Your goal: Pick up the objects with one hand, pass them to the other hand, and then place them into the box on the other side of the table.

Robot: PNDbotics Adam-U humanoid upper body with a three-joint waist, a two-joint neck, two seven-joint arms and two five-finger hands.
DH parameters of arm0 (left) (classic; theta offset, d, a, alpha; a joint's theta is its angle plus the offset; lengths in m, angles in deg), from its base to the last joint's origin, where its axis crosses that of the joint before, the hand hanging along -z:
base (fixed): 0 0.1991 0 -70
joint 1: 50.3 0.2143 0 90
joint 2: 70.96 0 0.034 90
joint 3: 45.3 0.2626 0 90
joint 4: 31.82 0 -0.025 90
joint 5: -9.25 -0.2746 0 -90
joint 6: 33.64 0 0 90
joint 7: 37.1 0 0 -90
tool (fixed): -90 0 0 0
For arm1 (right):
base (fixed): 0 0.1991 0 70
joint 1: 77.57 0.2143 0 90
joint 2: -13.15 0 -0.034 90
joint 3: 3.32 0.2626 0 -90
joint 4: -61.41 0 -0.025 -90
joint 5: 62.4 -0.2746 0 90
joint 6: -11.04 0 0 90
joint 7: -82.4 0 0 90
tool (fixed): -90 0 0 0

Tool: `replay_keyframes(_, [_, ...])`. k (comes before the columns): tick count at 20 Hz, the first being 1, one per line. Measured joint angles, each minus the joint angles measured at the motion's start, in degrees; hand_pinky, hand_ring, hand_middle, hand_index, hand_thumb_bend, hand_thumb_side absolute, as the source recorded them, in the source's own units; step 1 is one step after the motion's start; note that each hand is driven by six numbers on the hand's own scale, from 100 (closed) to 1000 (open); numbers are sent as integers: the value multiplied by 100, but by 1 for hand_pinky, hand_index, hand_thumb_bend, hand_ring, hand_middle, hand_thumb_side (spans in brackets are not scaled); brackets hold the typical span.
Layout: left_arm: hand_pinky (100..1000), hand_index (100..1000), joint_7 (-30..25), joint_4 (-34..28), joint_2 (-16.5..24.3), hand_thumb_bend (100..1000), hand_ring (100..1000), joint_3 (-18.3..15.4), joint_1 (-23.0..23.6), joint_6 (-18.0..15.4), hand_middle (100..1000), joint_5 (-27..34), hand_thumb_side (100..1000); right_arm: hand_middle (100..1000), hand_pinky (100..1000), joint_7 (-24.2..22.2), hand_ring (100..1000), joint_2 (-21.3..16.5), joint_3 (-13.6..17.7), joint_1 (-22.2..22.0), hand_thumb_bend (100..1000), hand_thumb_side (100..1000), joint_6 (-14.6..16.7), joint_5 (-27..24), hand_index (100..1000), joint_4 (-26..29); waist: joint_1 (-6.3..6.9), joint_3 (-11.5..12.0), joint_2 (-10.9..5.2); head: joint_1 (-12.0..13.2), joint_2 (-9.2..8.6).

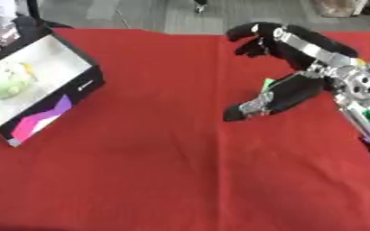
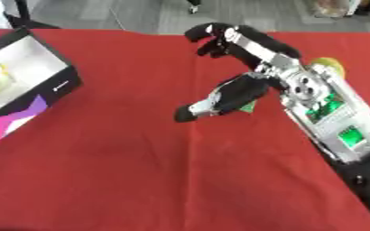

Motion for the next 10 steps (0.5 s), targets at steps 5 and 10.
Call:
replay_keyframes(5, [684,762,32,-34,-20,872,618,-29,44,-16,700,10,391,886,894,-529,860,-394,399,132,847,244,77,-38,898,-356,0,8,0,-97,0])
replay_keyframes(10, [685,764,24,-65,-45,875,620,-30,46,-8,702,11,394,889,900,-936,868,-487,497,355,843,240,328,226,898,-1178,0,20,0,-230,0])
